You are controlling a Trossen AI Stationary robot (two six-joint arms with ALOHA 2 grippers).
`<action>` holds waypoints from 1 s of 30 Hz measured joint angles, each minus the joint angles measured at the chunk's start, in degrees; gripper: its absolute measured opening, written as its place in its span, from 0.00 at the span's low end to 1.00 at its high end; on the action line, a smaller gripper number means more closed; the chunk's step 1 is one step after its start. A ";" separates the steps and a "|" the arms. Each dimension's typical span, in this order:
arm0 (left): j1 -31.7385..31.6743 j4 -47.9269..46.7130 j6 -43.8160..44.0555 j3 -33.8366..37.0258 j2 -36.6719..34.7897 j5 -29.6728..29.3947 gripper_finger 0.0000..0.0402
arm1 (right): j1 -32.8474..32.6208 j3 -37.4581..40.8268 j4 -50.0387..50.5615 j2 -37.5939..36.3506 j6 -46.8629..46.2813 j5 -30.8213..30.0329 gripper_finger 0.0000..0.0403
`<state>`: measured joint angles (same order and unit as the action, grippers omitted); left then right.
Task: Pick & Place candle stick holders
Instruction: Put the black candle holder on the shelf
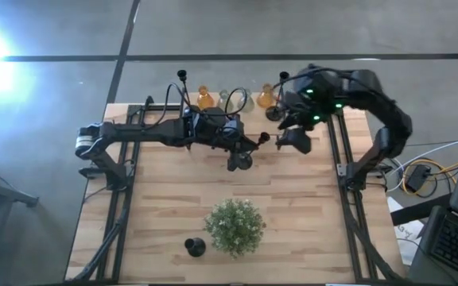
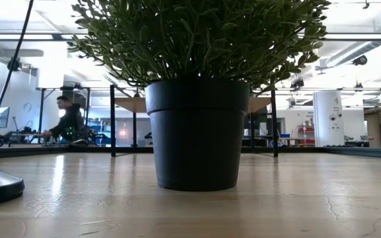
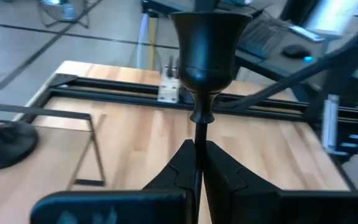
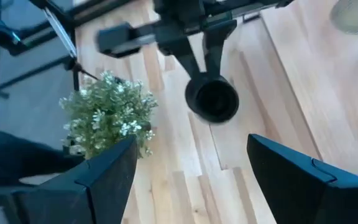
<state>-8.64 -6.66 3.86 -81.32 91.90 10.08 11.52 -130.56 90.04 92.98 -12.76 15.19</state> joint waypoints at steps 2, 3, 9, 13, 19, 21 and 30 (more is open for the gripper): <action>-0.02 0.03 0.02 0.00 -0.04 -2.57 0.03 | -0.03 0.45 0.02 -2.34 -1.31 -1.25 0.71; -0.02 -0.02 0.18 0.00 -0.10 -4.29 0.03 | -0.06 0.74 -0.02 -3.51 -2.23 -2.76 0.71; 0.23 -0.30 0.75 0.00 -0.15 -16.71 0.03 | -0.01 6.84 -0.03 -11.47 -8.28 -14.48 0.66; 0.14 2.31 0.74 0.12 -0.33 -23.17 0.03 | 0.00 14.28 -0.03 -17.10 -12.68 -16.80 0.64; -0.50 10.76 0.29 2.20 -1.22 -27.27 0.03 | -0.01 27.09 -0.76 -23.39 -17.07 -17.27 0.61; -0.52 10.76 -0.33 3.70 -2.23 -30.22 0.03 | 0.01 30.77 -2.05 -25.11 -17.35 -18.24 0.61; -1.06 27.61 -0.24 21.71 -12.38 -38.78 0.03 | 0.01 42.04 -11.38 -30.64 -18.82 -18.41 0.62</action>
<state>-9.71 20.96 3.62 -59.60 79.52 -28.71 11.53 -88.52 78.66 62.35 -31.57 -3.22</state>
